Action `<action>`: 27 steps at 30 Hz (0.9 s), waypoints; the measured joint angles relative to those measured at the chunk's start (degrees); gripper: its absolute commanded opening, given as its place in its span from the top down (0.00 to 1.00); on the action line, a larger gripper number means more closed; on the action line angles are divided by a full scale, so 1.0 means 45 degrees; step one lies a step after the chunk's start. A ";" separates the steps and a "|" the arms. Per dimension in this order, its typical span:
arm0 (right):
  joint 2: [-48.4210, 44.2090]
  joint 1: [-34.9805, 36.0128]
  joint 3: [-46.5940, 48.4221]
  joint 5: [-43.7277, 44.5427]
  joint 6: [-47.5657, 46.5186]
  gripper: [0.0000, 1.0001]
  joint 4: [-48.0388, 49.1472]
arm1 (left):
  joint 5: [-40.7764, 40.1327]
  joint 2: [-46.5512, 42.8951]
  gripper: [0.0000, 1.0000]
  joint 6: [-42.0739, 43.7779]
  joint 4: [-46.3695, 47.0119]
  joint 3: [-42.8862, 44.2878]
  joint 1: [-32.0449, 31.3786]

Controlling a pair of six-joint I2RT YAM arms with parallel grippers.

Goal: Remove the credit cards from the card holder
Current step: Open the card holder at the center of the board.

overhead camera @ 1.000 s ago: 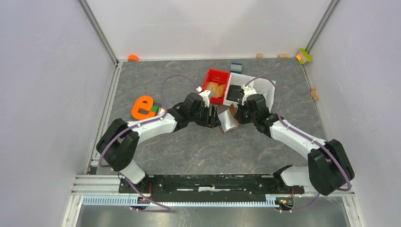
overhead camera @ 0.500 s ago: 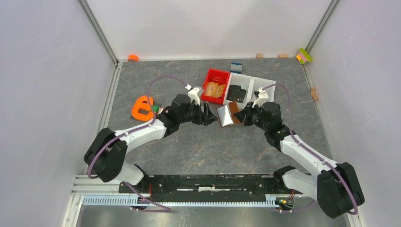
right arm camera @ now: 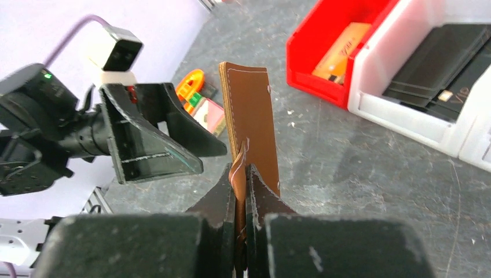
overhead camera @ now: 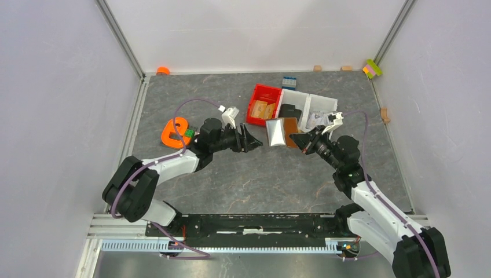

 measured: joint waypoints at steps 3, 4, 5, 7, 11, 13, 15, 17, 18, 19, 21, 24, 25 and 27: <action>-0.0602 -0.0010 -0.0049 -0.0078 0.0219 1.00 0.0185 | 0.0393 -0.0267 0.28 -0.0306 0.0826 -0.0505 0.0073; -0.0777 -0.0010 -0.0063 -0.0097 0.0272 1.00 0.0228 | 0.0520 -0.0384 0.28 -0.0369 0.1093 -0.0617 0.0078; -0.1001 -0.0010 -0.0078 -0.0117 0.0330 0.99 0.0296 | 0.0636 -0.0495 0.27 -0.0442 0.1389 -0.0709 0.0078; -0.1399 -0.0015 -0.0102 -0.0155 0.0442 0.99 0.0393 | 0.0787 -0.0724 0.27 -0.0563 0.1953 -0.0874 0.0078; -0.1889 -0.0019 -0.0151 -0.0262 0.0627 0.99 0.0622 | 0.1277 -0.1049 0.27 -0.0748 0.3041 -0.1132 0.0078; -0.1977 -0.0019 -0.0185 -0.0471 0.0753 0.99 0.0835 | 0.1394 -0.1098 0.28 -0.0811 0.3342 -0.1141 0.0078; -0.2001 -0.0019 -0.0233 -0.0704 0.0874 0.99 0.1059 | 0.1428 -0.1146 0.29 -0.0845 0.3570 -0.1146 0.0078; -0.1996 -0.0019 -0.0243 -0.0913 0.1001 0.99 0.1180 | 0.1433 -0.1151 0.30 -0.0860 0.3706 -0.1151 0.0078; -0.1996 -0.0019 -0.0243 -0.1010 0.1049 0.99 0.1248 | 0.1433 -0.1151 0.31 -0.0869 0.3725 -0.1151 0.0078; -0.1996 -0.0019 -0.0243 -0.1098 0.1093 0.99 0.1341 | 0.1433 -0.1151 0.31 -0.0879 0.3730 -0.1151 0.0078; -0.1996 -0.0019 -0.0243 -0.1253 0.1190 0.99 0.1515 | 0.1433 -0.1156 0.32 -0.0879 0.3730 -0.1151 0.0083; -0.1996 -0.0019 -0.0248 -0.1462 0.1287 0.98 0.1724 | 0.1413 -0.1171 0.35 -0.0879 0.3721 -0.1161 0.0102; -0.1996 -0.0019 -0.0257 -0.1530 0.1321 0.98 0.1778 | 0.1394 -0.1214 0.36 -0.0879 0.3725 -0.1185 0.0117; -0.2006 -0.0019 -0.0287 -0.1671 0.1413 0.98 0.1899 | 0.1389 -0.1350 0.37 -0.0879 0.3779 -0.1321 0.0165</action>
